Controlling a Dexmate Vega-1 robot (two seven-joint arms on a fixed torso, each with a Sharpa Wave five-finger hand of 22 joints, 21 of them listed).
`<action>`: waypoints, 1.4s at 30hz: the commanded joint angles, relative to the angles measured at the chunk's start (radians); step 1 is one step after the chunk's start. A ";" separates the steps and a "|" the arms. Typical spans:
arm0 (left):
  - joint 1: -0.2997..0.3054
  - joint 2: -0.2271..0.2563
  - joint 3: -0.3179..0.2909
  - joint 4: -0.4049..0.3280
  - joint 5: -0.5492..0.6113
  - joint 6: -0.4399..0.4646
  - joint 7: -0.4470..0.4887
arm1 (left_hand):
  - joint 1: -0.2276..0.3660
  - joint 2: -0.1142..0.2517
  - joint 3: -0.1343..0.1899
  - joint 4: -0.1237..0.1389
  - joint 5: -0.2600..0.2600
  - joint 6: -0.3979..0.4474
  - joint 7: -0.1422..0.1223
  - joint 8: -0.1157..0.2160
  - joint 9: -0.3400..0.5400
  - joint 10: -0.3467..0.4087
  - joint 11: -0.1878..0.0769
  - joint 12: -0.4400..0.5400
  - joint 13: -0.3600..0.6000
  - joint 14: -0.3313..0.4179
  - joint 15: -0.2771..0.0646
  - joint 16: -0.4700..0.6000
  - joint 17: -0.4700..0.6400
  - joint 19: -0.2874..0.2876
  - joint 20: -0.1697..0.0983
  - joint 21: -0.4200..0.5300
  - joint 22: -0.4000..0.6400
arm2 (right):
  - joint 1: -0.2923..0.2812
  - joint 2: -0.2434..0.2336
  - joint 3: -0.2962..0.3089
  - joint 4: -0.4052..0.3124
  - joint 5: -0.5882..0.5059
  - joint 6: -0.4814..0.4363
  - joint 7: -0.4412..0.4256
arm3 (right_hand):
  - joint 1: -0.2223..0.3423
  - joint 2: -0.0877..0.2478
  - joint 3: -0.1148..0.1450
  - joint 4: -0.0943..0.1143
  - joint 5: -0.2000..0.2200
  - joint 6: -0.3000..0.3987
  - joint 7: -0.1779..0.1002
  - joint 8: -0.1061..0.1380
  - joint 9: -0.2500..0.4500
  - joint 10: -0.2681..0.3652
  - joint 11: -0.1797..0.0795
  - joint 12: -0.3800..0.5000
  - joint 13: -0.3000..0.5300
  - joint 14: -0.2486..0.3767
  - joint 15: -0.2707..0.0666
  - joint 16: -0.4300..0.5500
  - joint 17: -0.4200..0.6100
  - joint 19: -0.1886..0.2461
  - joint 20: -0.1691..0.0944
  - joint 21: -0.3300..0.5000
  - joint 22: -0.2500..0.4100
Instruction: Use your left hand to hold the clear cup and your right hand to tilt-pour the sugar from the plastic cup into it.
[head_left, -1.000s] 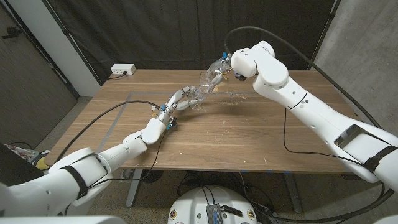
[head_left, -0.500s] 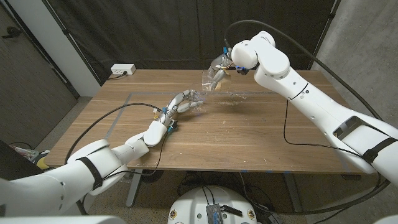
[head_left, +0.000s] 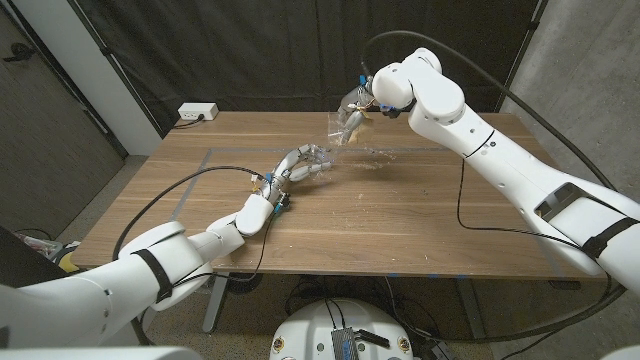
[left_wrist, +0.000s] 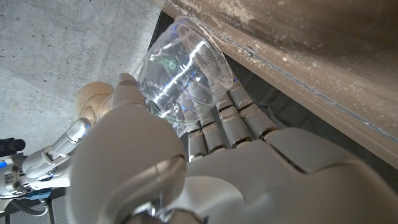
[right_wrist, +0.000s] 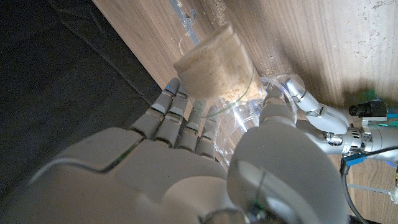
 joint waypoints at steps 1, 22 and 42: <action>0.017 0.013 0.029 0.001 0.032 -0.071 0.077 | -0.003 0.011 -0.006 -0.002 -0.001 0.007 -0.001 0.005 0.001 0.009 0.000 0.000 0.004 0.009 -0.128 -0.004 0.005 -0.004 -0.069 0.006 -0.001 | 0.011 0.031 -0.034 0.006 -0.056 -0.001 0.028 | 0.002 0.006 0.008 0.003 0.000 0.032 -0.022 0.008 0.003 0.012 0.000 -0.001 0.005 0.010 -0.182 -0.006 0.005 0.001 0.001 -0.001 0.001; 0.053 0.031 0.020 0.007 0.005 -0.081 0.091 | -0.002 0.017 -0.013 0.001 -0.002 0.008 0.000 0.006 0.001 0.015 -0.001 -0.002 0.002 0.014 -0.128 -0.009 0.010 -0.003 -0.071 0.011 -0.002 | 0.084 0.096 -0.078 0.003 -0.146 0.071 0.209 | -0.001 0.008 0.009 0.002 0.000 0.040 -0.023 0.009 0.003 0.018 -0.002 -0.002 0.009 0.016 -0.182 -0.006 0.013 0.000 0.000 -0.002 0.001; 0.082 0.007 0.015 0.014 -0.075 -0.042 0.020 | 0.004 0.024 -0.018 0.002 -0.003 0.012 0.003 0.009 0.003 0.018 0.002 -0.004 0.004 0.020 -0.126 -0.012 0.014 -0.003 -0.069 0.016 -0.004 | 0.094 0.120 -0.069 0.000 -0.178 0.122 0.248 | -0.004 0.009 0.010 0.002 0.000 0.046 -0.022 0.009 0.003 0.026 -0.005 -0.003 0.010 0.021 -0.182 -0.009 0.018 0.001 0.000 -0.002 0.001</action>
